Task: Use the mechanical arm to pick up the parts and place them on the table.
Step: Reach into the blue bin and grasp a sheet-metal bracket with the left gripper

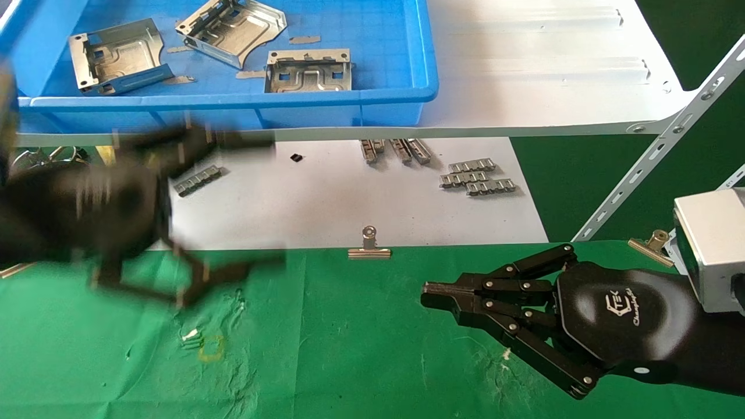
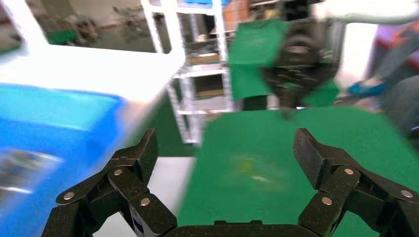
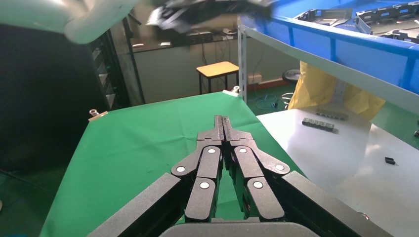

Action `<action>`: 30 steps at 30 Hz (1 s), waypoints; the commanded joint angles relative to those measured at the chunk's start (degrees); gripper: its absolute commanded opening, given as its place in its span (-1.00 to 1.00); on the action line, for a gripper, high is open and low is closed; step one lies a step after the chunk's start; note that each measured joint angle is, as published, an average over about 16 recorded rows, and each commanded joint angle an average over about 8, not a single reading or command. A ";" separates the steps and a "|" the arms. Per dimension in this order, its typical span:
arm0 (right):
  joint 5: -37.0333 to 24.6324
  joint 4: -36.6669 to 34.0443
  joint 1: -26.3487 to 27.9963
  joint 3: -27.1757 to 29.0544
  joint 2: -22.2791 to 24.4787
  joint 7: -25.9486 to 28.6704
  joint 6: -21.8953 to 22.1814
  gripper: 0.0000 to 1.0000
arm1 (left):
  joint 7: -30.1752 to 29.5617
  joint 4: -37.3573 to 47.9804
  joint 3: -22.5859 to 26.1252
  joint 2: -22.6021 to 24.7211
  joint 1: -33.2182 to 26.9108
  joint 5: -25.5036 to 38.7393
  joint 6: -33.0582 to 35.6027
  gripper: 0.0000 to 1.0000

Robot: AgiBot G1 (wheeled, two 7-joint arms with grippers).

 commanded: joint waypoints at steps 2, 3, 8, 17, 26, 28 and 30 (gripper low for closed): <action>0.00 0.00 0.00 0.00 0.00 0.00 0.00 -1.00 | 1.46 5.90 1.52 2.98 -7.30 3.87 0.51 1.00; 0.00 0.00 0.00 0.00 0.00 0.00 0.00 -1.00 | 2.20 8.70 2.26 4.27 -9.85 5.58 0.26 1.00; 0.00 0.00 0.00 0.00 0.00 0.00 0.00 -1.00 | 6.16 23.62 5.64 10.68 -21.04 14.04 -4.27 1.00; 0.00 0.00 0.00 0.00 0.00 0.00 0.00 0.18 | 11.23 46.60 8.97 21.88 -32.43 24.52 -27.85 0.80; 0.00 0.00 0.00 0.00 0.00 0.00 0.00 1.00 | 10.14 57.68 11.19 26.76 -36.57 28.59 -37.04 -1.00; 0.00 0.00 0.00 0.00 0.00 0.00 0.00 1.00 | 9.57 58.98 11.64 26.98 -36.81 29.23 -37.17 -1.00; 0.00 0.00 0.00 0.00 0.00 0.00 0.00 1.00 | 9.00 59.96 11.98 27.02 -36.87 29.72 -37.30 -1.00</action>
